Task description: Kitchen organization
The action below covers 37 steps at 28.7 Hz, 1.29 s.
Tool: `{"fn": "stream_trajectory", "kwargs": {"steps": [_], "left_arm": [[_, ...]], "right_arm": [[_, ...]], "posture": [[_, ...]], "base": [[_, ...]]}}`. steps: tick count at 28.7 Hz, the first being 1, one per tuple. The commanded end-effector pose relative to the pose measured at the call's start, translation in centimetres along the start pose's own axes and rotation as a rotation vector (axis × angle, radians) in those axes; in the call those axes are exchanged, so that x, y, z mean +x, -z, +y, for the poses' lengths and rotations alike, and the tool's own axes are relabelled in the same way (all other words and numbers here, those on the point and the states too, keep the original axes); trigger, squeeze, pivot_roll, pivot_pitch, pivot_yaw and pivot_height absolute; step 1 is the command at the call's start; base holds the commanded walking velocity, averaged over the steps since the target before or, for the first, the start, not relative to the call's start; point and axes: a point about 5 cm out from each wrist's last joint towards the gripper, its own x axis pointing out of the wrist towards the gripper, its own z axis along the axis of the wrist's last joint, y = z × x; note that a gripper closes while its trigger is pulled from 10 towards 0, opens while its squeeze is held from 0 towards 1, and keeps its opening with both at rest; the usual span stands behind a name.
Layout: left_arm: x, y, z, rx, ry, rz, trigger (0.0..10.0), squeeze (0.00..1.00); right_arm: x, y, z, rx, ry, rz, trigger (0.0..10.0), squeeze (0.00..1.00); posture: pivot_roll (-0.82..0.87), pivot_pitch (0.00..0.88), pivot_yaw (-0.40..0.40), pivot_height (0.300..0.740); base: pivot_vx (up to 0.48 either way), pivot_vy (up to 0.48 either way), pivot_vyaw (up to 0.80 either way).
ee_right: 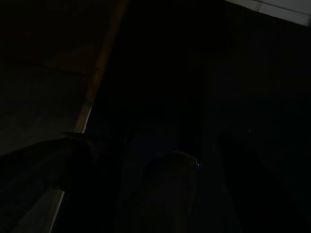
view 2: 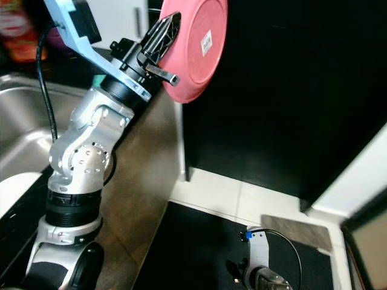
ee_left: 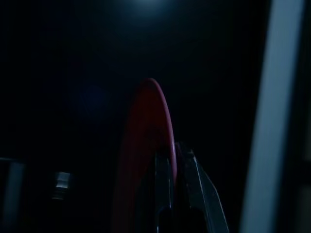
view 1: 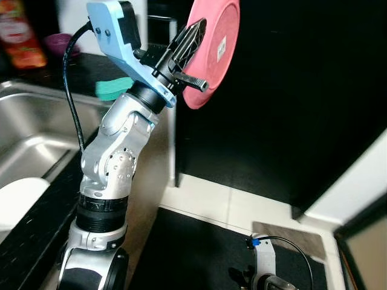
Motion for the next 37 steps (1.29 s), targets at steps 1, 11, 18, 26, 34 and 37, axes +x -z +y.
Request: {"fn": "stream_trajectory", "kwargs": {"steps": [1,11,18,26,34,37], "left_arm": [[0.1,0.1,-0.5,0.065,0.031,0.016,10.0,0.00],[-0.2,1.2,-1.7,0.293,0.100,0.150,10.0,0.00],[-0.2,1.0,-1.9,0.337,0.111,0.157,10.0,0.00],[-0.1,0.9,-2.2,0.407,0.143,0.179,10.0,0.00],[-0.5,1.4,-1.8,0.527,0.191,0.271,10.0,0.00],[-1.1,2.2,-1.6,0.604,0.249,0.357,10.0,0.00]], "right_arm": [[-0.1,0.6,-0.1,0.000,0.004,0.015,10.0,0.00],[-0.1,0.7,0.0,-0.001,-0.020,0.025,10.0,0.00],[-0.1,0.7,0.1,0.001,-0.036,0.029,10.0,0.00],[-0.1,0.7,0.3,0.010,-0.056,0.030,10.0,0.00],[-0.1,0.8,0.0,0.015,-0.007,0.037,10.0,0.00],[-0.1,0.9,-0.2,0.020,0.024,0.048,10.0,0.00]], "posture": [[0.04,0.057,-0.013,0.740],[0.04,0.065,-0.012,0.740],[0.05,0.068,-0.014,0.740],[0.05,0.070,-0.011,0.740],[0.05,0.069,-0.011,0.740],[0.05,0.066,-0.011,0.740]], "base": [[0.000,0.000,0.79],[0.000,0.000,0.79],[0.000,0.000,0.79],[0.000,0.000,0.79],[0.000,0.000,0.69],[0.000,0.000,0.00]]}}
